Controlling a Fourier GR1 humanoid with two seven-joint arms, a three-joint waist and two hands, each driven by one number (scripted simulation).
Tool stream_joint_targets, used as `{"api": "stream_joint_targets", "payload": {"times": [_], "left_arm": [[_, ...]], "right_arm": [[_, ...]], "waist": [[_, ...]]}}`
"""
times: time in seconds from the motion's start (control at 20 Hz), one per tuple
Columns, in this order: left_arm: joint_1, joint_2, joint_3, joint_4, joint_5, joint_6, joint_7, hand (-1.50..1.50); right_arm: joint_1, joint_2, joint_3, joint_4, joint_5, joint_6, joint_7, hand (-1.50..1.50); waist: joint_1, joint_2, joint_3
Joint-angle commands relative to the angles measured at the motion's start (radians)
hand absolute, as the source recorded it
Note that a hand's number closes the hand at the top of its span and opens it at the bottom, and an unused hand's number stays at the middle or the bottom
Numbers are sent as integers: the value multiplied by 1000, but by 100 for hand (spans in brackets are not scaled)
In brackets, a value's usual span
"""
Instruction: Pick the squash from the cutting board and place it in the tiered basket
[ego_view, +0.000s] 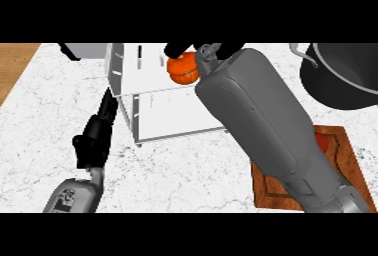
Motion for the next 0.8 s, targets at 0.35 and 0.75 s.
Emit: {"api": "stream_joint_targets", "payload": {"times": [0.35, 0.75], "left_arm": [[52, 27, 49, -36, 13, 12, 20, 0], [87, 14, 46, -40, 6, 23, -10, 0]], "right_arm": [[320, -43, -195, -465, 36, -75, 131, -150], [796, -86, -227, -1010, -125, 83, 30, -150]], "waist": [[-79, -21, 4], [-98, -19, 3]]}}
